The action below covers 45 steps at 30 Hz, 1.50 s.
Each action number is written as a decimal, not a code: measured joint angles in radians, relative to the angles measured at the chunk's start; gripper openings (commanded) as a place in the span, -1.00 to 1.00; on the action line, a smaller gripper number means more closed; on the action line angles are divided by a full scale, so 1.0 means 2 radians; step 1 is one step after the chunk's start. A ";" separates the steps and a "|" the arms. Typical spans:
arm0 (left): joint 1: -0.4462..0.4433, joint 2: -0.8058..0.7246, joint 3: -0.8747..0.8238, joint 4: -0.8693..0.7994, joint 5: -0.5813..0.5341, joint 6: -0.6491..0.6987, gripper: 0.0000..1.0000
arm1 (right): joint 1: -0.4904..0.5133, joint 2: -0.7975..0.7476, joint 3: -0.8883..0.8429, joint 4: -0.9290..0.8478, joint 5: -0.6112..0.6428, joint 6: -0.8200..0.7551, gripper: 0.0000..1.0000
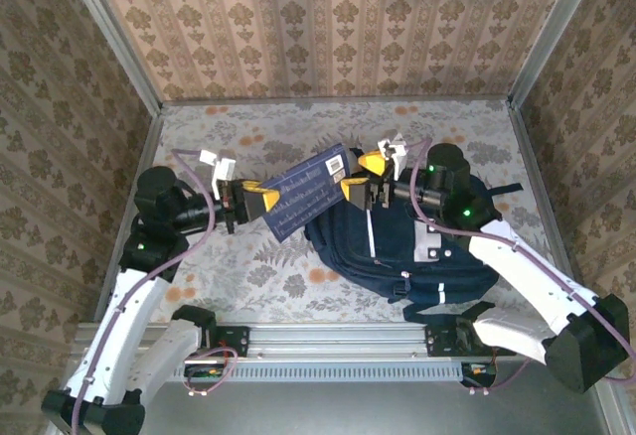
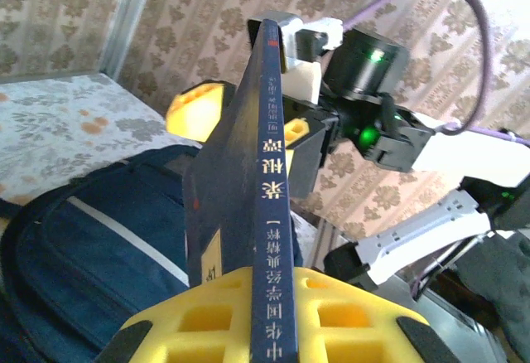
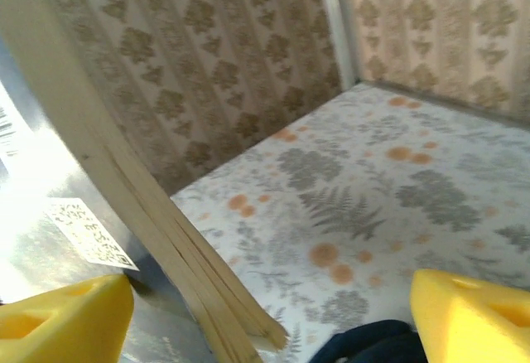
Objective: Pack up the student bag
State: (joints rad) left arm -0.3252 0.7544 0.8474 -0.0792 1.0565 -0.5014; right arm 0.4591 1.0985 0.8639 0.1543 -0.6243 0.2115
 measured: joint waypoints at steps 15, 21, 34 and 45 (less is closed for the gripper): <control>-0.010 0.009 -0.010 -0.001 0.016 0.012 -1.00 | -0.002 -0.004 -0.059 0.135 -0.162 0.118 0.51; -0.016 0.016 -0.014 0.004 0.023 0.012 -1.00 | -0.001 -0.003 -0.059 0.162 -0.164 0.143 0.35; -0.020 0.019 -0.018 0.003 0.013 0.009 -0.28 | 0.002 0.009 -0.058 0.198 -0.162 0.194 -1.00; -0.020 0.031 -0.051 0.128 0.038 -0.097 -0.22 | -0.001 0.008 -0.059 0.217 -0.127 0.290 -1.00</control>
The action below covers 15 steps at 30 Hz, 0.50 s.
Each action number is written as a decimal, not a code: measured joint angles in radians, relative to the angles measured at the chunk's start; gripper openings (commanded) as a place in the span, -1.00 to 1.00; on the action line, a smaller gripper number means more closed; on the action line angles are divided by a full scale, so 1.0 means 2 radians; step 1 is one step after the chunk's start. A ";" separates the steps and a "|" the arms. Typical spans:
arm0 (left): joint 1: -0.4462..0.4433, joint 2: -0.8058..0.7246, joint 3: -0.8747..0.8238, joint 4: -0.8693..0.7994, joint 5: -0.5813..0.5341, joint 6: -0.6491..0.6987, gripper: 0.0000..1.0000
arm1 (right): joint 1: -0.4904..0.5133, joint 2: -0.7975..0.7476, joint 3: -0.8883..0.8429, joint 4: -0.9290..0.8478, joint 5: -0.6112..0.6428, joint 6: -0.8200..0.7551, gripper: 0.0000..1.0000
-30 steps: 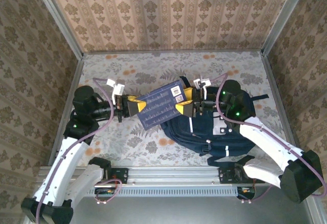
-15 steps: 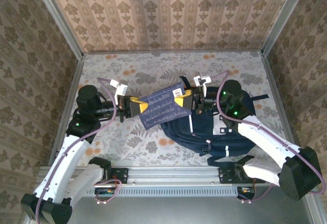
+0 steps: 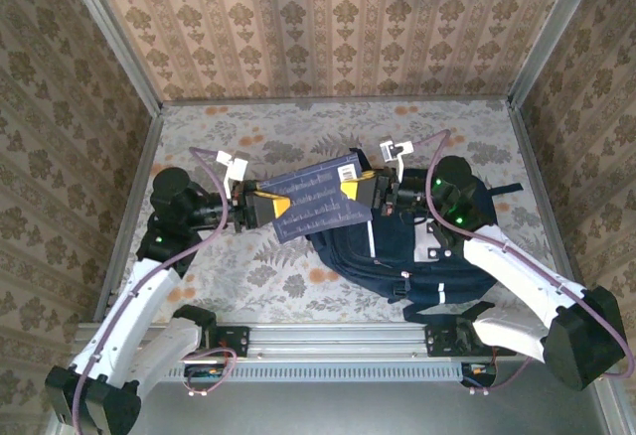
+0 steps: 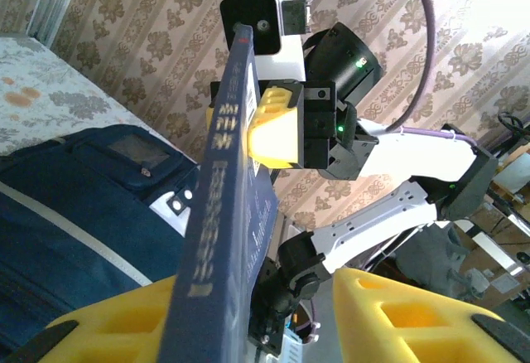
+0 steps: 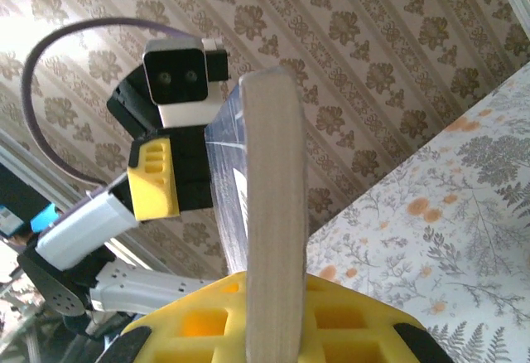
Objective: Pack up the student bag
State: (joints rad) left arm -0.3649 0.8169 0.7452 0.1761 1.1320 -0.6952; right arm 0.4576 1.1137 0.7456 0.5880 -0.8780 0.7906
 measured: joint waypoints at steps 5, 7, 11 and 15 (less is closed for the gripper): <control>0.001 -0.002 -0.004 0.023 -0.002 -0.019 -0.37 | -0.003 0.005 0.000 0.017 0.006 0.040 -1.00; 0.003 -0.004 -0.006 0.025 -0.002 -0.022 -0.41 | -0.005 0.009 0.000 0.020 0.006 0.051 -1.00; 0.004 -0.005 -0.010 0.032 -0.006 -0.031 -0.42 | -0.007 0.010 -0.001 0.022 0.007 0.066 -1.00; 0.004 -0.004 -0.016 0.045 -0.011 -0.042 -0.43 | -0.009 0.012 -0.005 0.035 0.020 0.084 -1.00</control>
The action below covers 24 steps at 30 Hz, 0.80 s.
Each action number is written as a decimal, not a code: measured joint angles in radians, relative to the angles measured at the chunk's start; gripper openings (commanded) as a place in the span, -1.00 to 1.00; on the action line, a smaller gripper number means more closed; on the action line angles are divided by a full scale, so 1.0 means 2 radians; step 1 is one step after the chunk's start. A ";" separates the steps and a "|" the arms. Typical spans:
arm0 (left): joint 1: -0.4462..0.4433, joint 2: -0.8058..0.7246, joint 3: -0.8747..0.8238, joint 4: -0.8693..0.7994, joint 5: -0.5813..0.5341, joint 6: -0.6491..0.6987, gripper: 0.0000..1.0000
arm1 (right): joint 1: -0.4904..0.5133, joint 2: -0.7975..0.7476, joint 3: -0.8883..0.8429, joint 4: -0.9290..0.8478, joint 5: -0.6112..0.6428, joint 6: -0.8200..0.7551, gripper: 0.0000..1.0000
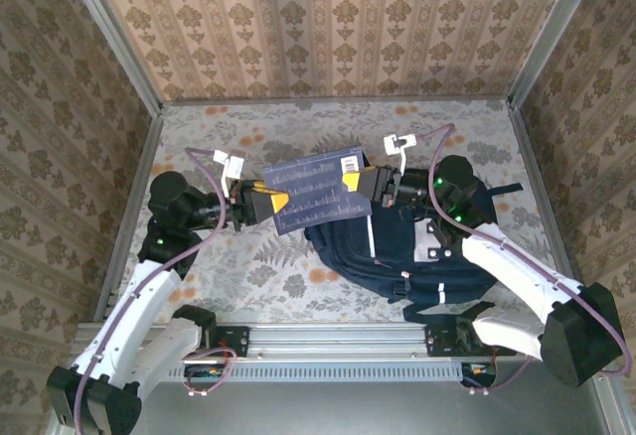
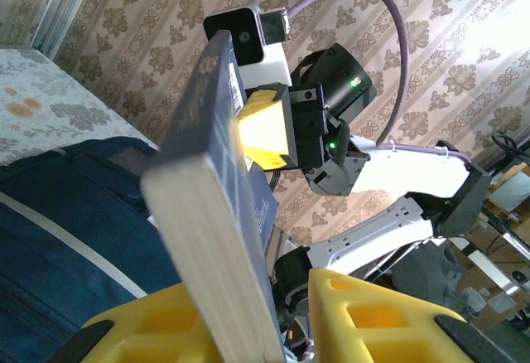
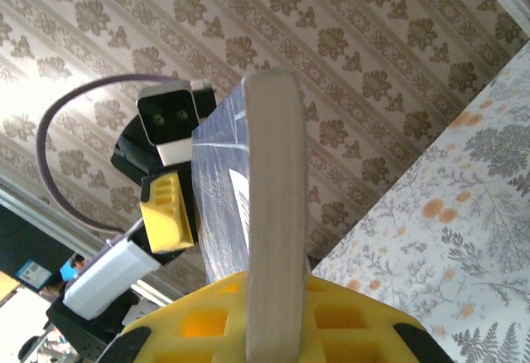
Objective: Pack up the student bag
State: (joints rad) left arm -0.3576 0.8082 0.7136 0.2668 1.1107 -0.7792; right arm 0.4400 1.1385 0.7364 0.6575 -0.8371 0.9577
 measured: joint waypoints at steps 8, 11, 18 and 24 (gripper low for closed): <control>-0.002 0.009 -0.007 0.017 -0.019 -0.011 -0.50 | 0.002 0.013 -0.014 0.027 0.022 0.033 -1.00; -0.005 0.011 -0.007 0.020 -0.025 -0.011 -0.49 | 0.005 0.013 -0.014 0.029 0.028 0.034 -1.00; -0.010 0.015 -0.010 0.022 -0.037 -0.017 -0.81 | 0.012 0.014 -0.014 0.028 0.041 0.030 -0.89; -0.010 0.014 -0.011 -0.002 -0.048 -0.013 -1.00 | 0.019 -0.009 -0.006 -0.070 0.095 -0.029 -0.33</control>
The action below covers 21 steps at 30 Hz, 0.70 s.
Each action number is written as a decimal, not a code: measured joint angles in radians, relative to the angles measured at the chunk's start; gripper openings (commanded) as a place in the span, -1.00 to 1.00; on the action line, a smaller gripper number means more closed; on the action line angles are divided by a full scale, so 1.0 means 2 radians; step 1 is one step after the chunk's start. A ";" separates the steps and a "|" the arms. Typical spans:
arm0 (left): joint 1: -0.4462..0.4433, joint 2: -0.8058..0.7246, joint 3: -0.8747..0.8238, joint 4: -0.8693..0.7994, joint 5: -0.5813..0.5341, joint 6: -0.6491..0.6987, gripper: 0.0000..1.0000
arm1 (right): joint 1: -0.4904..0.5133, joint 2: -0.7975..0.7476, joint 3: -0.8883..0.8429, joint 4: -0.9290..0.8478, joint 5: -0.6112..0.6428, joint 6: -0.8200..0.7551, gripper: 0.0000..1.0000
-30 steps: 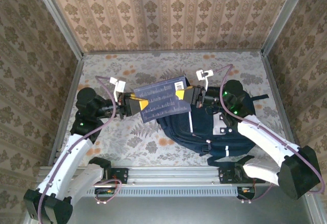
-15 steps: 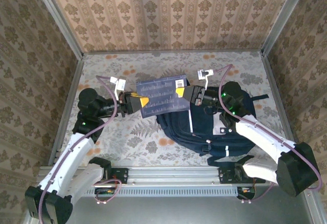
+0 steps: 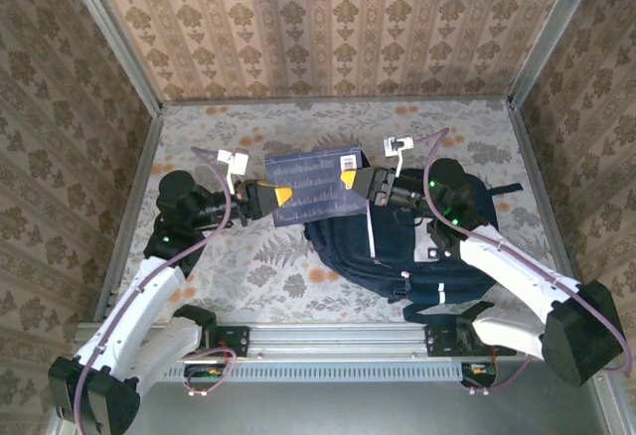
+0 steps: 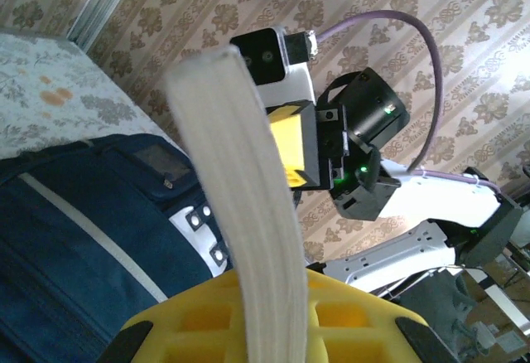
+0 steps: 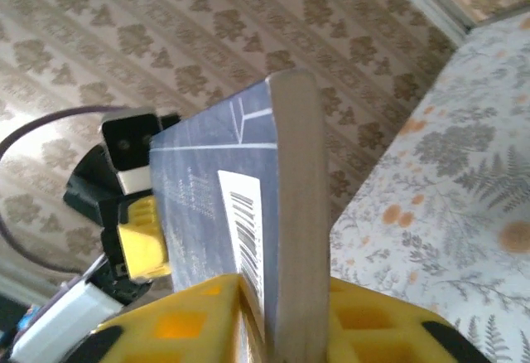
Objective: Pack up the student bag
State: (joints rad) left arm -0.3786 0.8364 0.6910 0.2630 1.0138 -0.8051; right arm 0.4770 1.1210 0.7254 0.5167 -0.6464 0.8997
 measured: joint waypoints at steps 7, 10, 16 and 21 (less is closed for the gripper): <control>0.027 -0.044 0.026 -0.174 -0.083 0.076 -1.00 | -0.004 -0.047 0.032 -0.218 0.132 -0.096 -0.38; 0.038 -0.054 0.056 -0.272 -0.155 0.119 -1.00 | -0.004 -0.040 0.033 -0.287 0.163 -0.113 -0.32; 0.047 -0.057 0.064 -0.381 -0.230 0.172 -1.00 | -0.003 0.005 0.064 -0.418 0.193 -0.123 -0.28; 0.047 -0.075 0.064 -0.426 -0.254 0.208 -1.00 | -0.001 0.046 0.097 -0.473 0.205 -0.141 -0.24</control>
State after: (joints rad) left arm -0.2852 0.6868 0.8196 -0.5900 0.5049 -0.3897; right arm 0.4759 1.2137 0.9195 -0.4286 -0.2356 0.6178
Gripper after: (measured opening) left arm 0.114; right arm 0.373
